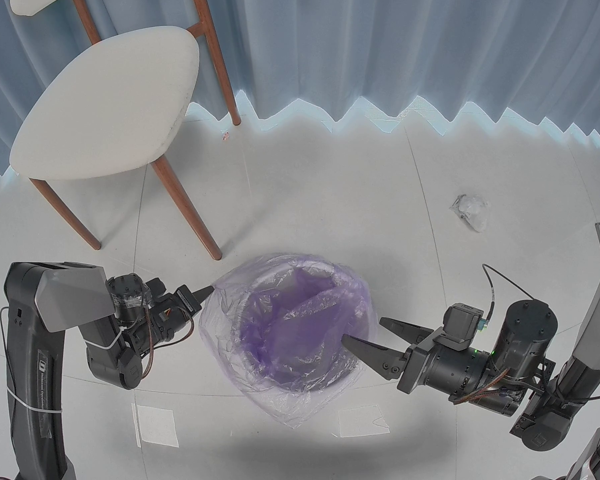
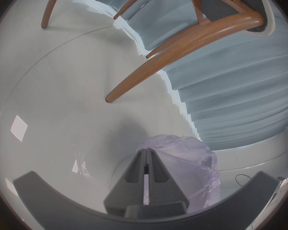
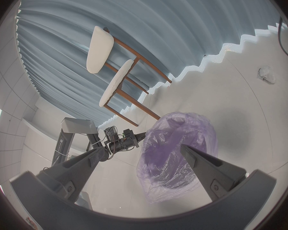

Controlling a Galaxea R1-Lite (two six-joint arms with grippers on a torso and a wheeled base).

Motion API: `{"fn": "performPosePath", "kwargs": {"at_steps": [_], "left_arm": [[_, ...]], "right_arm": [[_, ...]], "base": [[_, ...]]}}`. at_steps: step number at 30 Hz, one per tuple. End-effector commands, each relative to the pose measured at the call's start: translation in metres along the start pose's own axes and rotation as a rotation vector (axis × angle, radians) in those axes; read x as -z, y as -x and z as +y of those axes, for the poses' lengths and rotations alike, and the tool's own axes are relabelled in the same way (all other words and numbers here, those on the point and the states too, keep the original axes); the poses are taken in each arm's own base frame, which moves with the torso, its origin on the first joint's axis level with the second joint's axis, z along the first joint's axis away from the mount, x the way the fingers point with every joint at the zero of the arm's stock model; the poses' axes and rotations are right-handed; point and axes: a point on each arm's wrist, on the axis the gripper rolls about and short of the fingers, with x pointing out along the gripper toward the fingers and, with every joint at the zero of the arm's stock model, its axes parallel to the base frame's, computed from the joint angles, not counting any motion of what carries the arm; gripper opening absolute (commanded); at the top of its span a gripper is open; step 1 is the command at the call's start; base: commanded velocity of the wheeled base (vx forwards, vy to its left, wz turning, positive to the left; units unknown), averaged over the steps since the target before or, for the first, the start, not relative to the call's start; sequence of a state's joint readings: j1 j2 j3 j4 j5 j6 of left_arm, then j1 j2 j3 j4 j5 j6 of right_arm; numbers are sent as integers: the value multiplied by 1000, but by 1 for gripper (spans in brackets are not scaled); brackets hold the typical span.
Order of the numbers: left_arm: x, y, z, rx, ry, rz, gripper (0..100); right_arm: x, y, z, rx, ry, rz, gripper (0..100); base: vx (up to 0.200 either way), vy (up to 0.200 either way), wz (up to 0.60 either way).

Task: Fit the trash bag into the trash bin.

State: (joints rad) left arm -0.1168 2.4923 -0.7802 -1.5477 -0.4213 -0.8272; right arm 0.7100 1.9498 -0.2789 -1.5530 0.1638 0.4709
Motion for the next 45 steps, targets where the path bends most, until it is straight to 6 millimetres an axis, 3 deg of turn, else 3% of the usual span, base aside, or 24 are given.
{"fn": "performPosePath", "kwargs": {"at_steps": [1,12,25,26,35,45], "left_arm": [[13,-1,13,-29,14,36,0],[32,-4,23,-55,27,82,0],[35,-3,7,-54,15,76,0],[37,3,4,-55,18,96,100],[30,11,-23,-11,-11,90,100],[-5,33,-68,73,-70,-4,100]], "right_arm": [[-1,0,1,-7,2,-13,100],[-2,0,1,-9,3,-17,100],[-3,1,1,-7,3,-20,100],[-3,1,1,-7,3,-20,100],[-4,1,2,-7,4,-25,100],[-3,1,1,-6,10,-24,100]], "base": [[0,0,0],[0,0,0],[0,0,0],[0,0,0],[0,0,0],[0,0,0]]}}
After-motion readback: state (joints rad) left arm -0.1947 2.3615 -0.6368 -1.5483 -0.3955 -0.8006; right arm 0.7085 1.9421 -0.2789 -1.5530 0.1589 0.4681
